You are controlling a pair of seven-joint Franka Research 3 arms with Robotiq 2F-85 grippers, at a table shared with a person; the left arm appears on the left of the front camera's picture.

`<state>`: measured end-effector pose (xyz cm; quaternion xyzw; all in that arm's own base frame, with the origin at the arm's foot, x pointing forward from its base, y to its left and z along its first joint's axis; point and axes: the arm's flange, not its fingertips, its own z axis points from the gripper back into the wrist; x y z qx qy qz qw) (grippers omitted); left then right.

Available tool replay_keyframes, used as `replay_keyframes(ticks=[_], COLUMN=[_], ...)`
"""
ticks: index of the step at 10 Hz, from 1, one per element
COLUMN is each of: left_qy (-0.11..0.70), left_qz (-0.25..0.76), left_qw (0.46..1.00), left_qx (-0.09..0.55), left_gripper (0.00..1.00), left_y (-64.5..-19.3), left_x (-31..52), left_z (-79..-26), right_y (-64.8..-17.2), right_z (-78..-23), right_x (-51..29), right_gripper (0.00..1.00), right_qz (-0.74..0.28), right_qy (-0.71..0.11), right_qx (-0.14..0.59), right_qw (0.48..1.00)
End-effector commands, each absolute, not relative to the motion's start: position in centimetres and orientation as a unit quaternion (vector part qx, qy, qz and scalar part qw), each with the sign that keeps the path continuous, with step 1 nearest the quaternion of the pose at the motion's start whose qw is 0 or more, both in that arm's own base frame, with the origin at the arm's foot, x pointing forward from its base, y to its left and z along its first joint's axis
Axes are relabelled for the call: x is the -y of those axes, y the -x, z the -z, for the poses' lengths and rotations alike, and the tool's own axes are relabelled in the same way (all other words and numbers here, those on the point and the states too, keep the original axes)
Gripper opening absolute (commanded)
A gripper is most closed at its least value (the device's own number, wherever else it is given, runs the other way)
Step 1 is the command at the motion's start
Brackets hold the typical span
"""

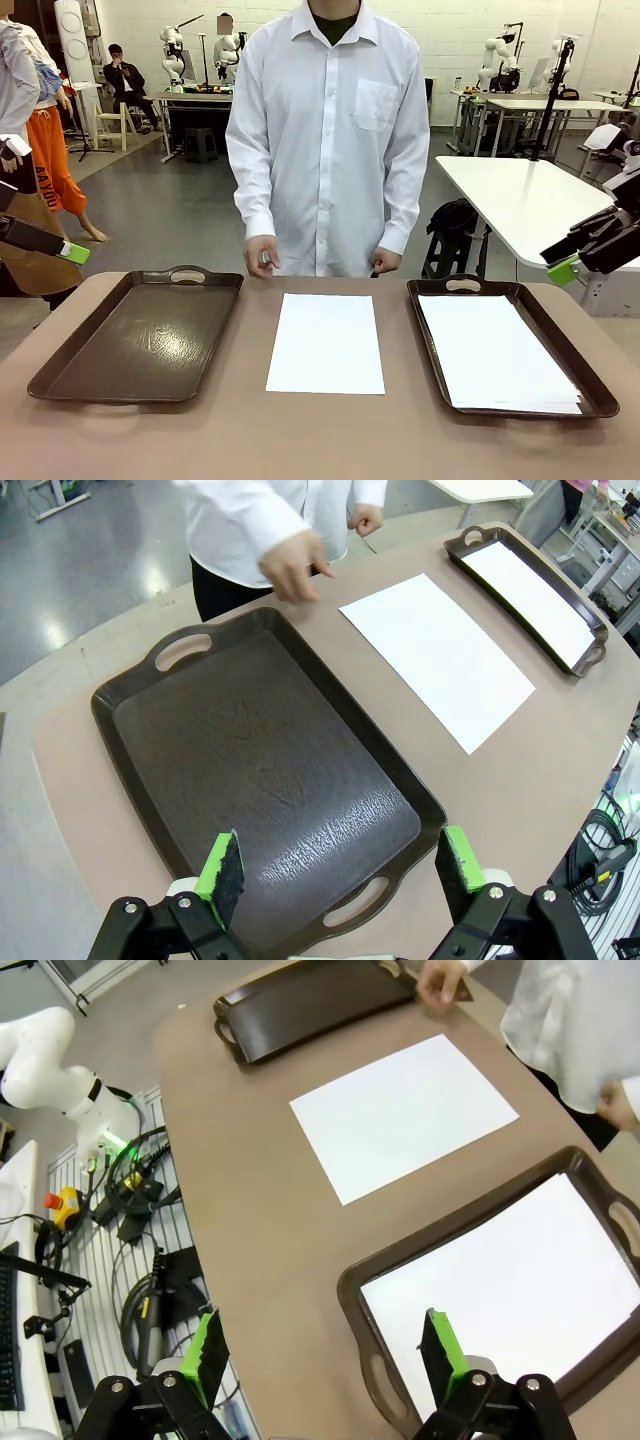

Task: Sort the A4 documents.
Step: Receive the A4 Paper.

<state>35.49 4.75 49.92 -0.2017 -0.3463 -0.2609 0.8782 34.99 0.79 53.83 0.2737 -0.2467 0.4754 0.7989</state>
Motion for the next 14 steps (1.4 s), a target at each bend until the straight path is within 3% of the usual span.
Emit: replay_keyframes(ticks=[1,14], left_qy=[0.209,0.209], left_qz=[0.268,0.268], left_qw=[0.873,0.873], left_qx=[0.351,0.351], left_gripper=[1.0,1.0], left_y=[-35.58,-35.58], left_x=[-4.91,-4.91], left_z=[-49.63,-49.63], right_y=[-35.02,-35.02], right_z=[-53.83,-53.83], right_x=[-0.81,-0.81], right_gripper=[1.0,1.0], right_qz=[-0.476,-0.476], right_qy=[-0.275,-0.275], right_qx=[0.248,0.248], right_qw=[0.797,0.797])
